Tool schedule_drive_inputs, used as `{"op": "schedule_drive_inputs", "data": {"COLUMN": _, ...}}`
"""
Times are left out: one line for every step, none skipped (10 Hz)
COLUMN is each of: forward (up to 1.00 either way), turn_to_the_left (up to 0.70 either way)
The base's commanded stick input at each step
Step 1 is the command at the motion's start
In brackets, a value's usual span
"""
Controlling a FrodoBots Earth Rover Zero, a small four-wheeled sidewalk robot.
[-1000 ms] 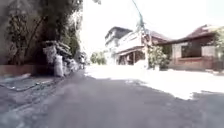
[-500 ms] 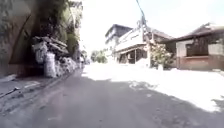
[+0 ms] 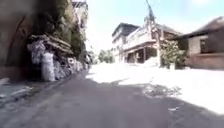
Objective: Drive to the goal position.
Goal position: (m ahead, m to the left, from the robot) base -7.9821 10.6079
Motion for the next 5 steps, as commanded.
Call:
{"op": "schedule_drive_inputs", "data": {"forward": 1.00, "turn_to_the_left": 0.11}}
{"op": "schedule_drive_inputs", "data": {"forward": 1.00, "turn_to_the_left": 0.07}}
{"op": "schedule_drive_inputs", "data": {"forward": 1.00, "turn_to_the_left": 0.07}}
{"op": "schedule_drive_inputs", "data": {"forward": 1.00, "turn_to_the_left": 0.07}}
{"op": "schedule_drive_inputs", "data": {"forward": 1.00, "turn_to_the_left": 0.05}}
